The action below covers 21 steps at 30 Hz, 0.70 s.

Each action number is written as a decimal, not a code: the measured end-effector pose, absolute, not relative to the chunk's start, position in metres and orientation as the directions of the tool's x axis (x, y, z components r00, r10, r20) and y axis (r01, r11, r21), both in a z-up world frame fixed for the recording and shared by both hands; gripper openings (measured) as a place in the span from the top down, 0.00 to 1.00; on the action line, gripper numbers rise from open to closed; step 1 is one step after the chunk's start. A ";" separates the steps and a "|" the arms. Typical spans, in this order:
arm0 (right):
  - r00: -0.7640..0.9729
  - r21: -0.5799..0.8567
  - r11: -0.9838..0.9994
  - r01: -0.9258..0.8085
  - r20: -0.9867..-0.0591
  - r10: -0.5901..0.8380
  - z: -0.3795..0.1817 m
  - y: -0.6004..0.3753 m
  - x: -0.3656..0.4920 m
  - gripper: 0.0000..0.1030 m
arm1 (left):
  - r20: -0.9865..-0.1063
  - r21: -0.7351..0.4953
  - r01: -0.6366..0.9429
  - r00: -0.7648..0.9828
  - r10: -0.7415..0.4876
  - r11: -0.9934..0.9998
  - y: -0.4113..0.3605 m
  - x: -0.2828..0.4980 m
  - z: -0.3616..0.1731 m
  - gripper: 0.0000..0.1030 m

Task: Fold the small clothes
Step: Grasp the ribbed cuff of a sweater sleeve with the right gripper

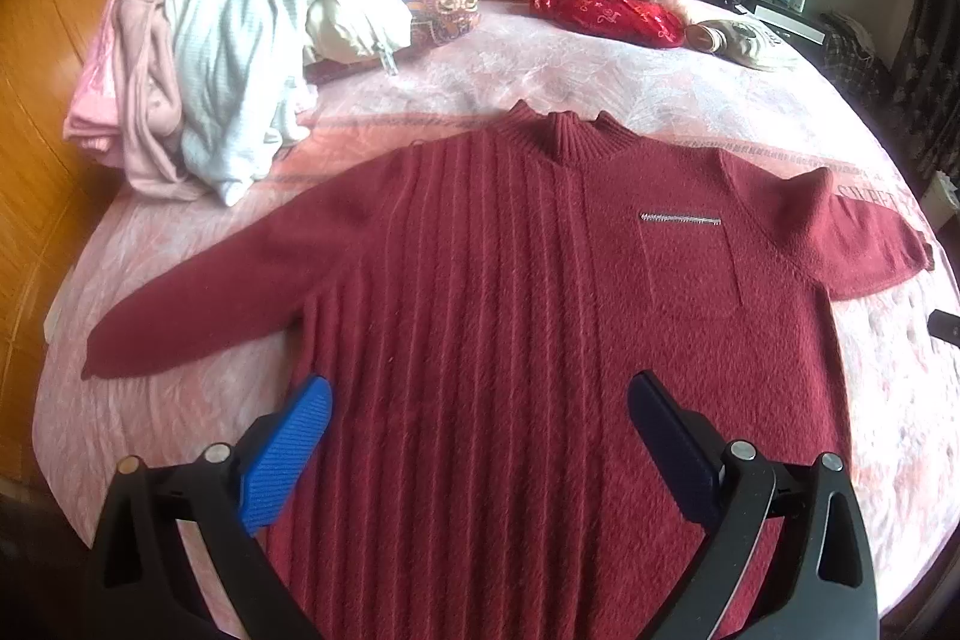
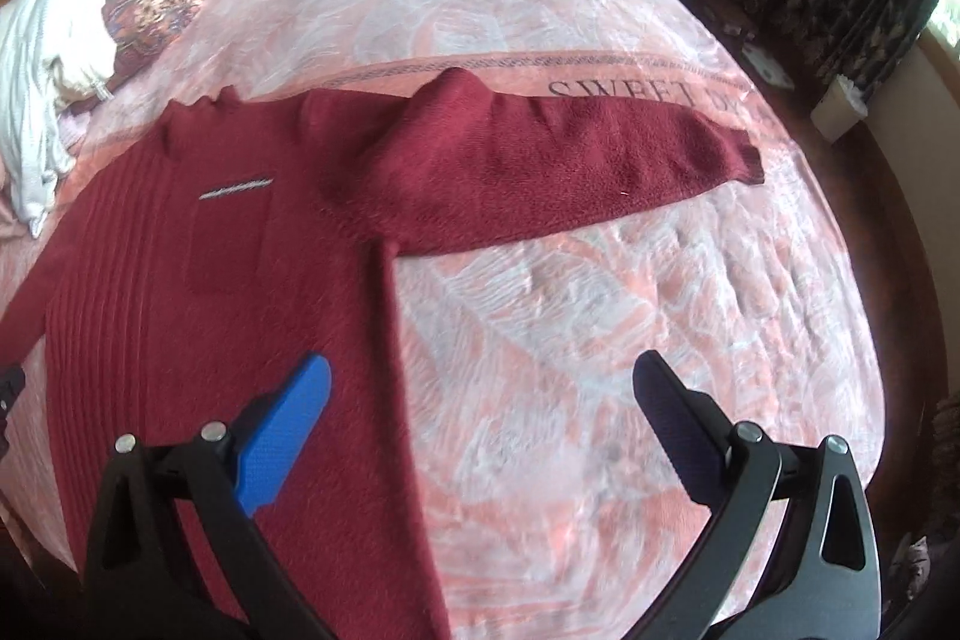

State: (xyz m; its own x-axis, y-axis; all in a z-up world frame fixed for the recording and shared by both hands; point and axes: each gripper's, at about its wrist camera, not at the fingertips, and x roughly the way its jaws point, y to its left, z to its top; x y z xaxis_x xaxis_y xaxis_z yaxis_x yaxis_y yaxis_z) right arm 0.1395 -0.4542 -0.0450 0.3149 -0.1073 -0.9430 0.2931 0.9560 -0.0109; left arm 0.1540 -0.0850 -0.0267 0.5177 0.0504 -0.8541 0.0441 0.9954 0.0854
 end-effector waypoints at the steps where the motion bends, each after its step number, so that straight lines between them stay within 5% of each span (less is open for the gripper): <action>1: 0.297 -0.014 0.950 0.312 -0.948 -0.112 -0.053 -0.473 0.152 0.03 | -0.854 0.065 0.040 0.519 0.035 0.997 -0.090 0.163 -0.028 0.04; 10: 0.229 0.091 0.856 0.509 -0.973 -0.033 -0.122 -0.630 0.210 0.03 | -0.844 0.019 0.066 0.536 -0.019 0.998 -0.133 0.222 -0.051 0.04; 21: 0.258 0.147 0.795 0.588 -0.966 -0.013 -0.161 -0.707 0.233 0.09 | -0.869 0.040 -0.025 0.492 0.047 0.999 -0.128 0.263 -0.091 0.04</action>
State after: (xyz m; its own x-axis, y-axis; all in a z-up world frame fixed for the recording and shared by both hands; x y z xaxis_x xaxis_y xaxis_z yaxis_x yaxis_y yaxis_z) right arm 0.2327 -0.7066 -0.1615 0.2584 -0.0126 -0.9660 0.5882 0.7953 0.1469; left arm 0.2627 -0.1280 -0.0907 0.4919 0.0470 -0.8694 -0.0245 0.9989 0.0401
